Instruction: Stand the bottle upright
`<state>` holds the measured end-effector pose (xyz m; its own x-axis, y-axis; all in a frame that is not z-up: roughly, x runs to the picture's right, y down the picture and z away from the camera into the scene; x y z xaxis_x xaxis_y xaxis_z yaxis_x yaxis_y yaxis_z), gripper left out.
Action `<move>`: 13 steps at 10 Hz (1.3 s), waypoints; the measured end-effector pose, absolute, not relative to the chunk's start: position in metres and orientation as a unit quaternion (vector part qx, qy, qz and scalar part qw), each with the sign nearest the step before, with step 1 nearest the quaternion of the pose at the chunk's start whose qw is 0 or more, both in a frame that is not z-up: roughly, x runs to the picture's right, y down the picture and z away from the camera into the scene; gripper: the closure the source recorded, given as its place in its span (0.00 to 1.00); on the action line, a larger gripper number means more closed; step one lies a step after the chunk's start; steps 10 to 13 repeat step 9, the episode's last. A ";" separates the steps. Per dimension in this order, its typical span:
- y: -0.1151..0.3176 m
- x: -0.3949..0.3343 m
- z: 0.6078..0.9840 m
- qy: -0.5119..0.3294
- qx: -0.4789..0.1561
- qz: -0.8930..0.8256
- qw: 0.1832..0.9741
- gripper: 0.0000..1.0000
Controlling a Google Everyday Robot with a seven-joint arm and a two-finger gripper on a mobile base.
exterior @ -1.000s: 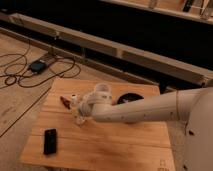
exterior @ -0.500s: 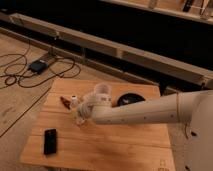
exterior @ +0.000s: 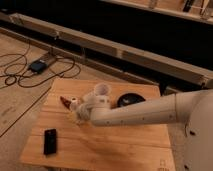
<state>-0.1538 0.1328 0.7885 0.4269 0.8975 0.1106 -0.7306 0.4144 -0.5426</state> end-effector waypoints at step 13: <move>0.135 -0.154 0.785 -0.196 -0.216 0.494 0.819 0.27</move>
